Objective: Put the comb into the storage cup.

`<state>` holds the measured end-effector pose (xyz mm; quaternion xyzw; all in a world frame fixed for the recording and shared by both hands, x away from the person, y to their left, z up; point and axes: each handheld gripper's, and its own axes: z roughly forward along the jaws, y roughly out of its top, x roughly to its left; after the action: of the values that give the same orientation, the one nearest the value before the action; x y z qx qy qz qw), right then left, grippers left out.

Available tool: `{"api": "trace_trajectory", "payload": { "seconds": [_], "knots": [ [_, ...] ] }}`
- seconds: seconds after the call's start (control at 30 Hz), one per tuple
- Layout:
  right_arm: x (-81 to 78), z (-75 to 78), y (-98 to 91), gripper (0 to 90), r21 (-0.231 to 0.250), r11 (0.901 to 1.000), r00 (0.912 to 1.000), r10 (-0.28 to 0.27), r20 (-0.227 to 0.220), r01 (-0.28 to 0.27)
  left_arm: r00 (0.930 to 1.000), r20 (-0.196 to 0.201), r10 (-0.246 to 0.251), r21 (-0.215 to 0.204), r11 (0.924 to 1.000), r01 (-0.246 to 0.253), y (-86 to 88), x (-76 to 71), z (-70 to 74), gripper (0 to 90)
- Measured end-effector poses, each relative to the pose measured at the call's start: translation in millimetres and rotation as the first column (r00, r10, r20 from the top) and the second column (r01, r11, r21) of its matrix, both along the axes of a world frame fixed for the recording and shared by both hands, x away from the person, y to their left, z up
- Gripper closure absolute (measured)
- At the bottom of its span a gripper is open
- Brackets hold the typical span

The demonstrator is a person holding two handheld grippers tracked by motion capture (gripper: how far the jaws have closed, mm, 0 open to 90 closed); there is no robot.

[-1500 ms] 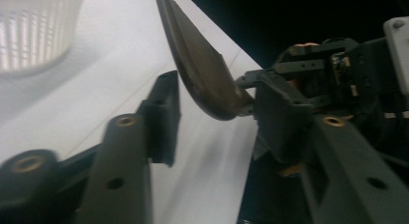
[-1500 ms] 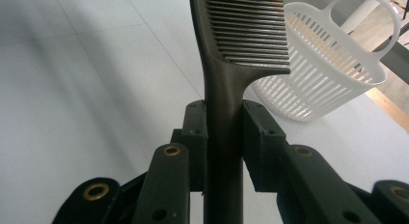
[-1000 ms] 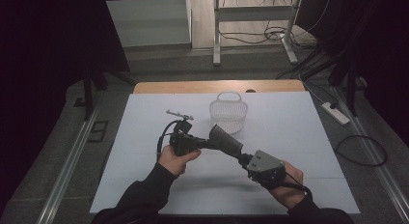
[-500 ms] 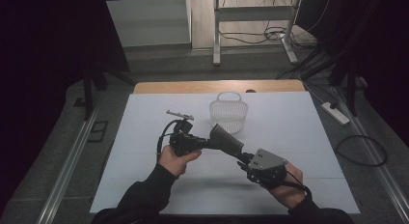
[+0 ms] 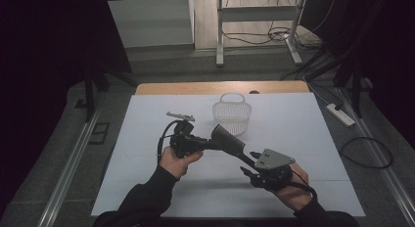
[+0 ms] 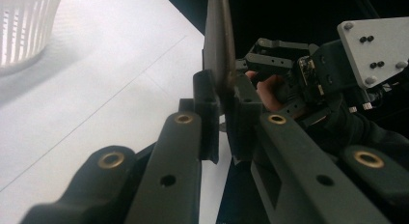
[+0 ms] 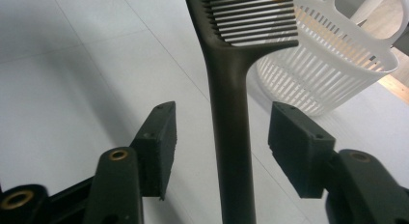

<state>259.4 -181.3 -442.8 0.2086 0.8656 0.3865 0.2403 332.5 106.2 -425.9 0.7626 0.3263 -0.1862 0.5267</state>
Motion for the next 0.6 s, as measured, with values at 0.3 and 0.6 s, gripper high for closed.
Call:
{"api": "trace_trajectory", "payload": {
  "seconds": [0.3, 0.6],
  "knots": [
    [4.3, -1.4, -3.6, 24.4, 0.03, 0.9982, 0.9972, -0.049, -0.056, 0.051, 0.999, 0.044, 0.008, 0.027, 0.9996, -0.009, 2.4, -1.6, 4.3, 83.6],
    [9.8, -2.4, -7.3, 13.8, 0.057, 0.9948, 0.989, -0.076, -0.126, 0.084, 0.9977, 0.068, 0.002, 0.045, 0.999, -0.006, 4.3, -2.5, 8.4, 83.5]
  ]
}}
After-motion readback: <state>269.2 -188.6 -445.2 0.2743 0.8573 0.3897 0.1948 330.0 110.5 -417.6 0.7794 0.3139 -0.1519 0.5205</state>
